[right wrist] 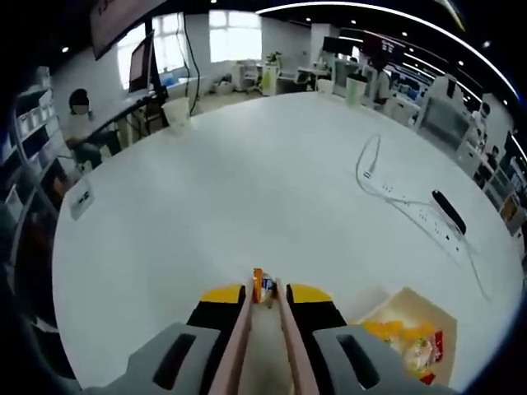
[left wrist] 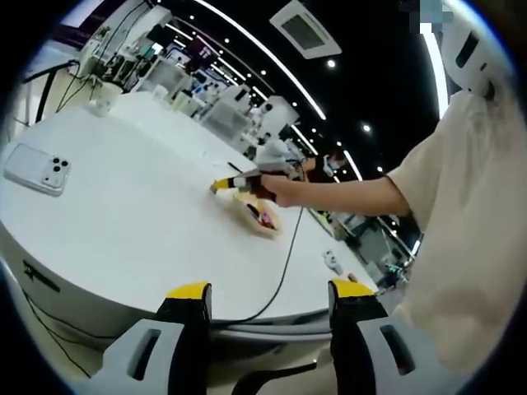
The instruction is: Place the target food into the container with the food tongs after gripping and lifting it, then release it inside without dropping or visibly crushing the food.
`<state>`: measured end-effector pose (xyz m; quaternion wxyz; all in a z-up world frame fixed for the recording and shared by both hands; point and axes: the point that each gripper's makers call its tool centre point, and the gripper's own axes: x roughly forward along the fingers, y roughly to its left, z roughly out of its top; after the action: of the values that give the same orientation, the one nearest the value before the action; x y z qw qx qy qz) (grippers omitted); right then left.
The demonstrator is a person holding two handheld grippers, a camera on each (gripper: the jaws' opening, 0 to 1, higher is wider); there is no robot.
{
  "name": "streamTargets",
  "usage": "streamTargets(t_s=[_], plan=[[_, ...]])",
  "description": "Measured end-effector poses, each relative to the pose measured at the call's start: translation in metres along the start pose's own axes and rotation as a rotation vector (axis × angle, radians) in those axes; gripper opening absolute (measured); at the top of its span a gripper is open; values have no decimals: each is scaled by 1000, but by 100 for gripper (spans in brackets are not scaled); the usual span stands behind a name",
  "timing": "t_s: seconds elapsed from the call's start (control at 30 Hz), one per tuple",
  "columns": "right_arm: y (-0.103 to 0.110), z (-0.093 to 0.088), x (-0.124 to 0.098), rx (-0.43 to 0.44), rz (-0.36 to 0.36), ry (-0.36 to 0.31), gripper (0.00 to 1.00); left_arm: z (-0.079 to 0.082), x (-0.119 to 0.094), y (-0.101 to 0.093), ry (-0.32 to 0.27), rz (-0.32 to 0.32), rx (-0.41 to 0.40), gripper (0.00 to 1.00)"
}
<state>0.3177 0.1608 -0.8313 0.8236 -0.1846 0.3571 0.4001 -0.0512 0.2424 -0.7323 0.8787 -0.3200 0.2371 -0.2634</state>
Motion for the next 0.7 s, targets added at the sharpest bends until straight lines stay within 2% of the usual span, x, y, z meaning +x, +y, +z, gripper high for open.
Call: streamTargets(t_s=[0.27, 0.33, 0.57, 0.7], plan=[[-3, 11, -14, -17, -11, -37, 17, 4, -1, -2, -4, -4, 13, 56], [-3, 19, -26, -11, -13, -53, 17, 6, -1, -3, -8, -8, 19, 56], [-6, 27, -49, 3, -32, -96, 17, 11, -1, -8, -12, -22, 42, 56], [-9, 31, -70, 26, -50, -128, 17, 14, -3, -12, -21, -27, 58, 56]])
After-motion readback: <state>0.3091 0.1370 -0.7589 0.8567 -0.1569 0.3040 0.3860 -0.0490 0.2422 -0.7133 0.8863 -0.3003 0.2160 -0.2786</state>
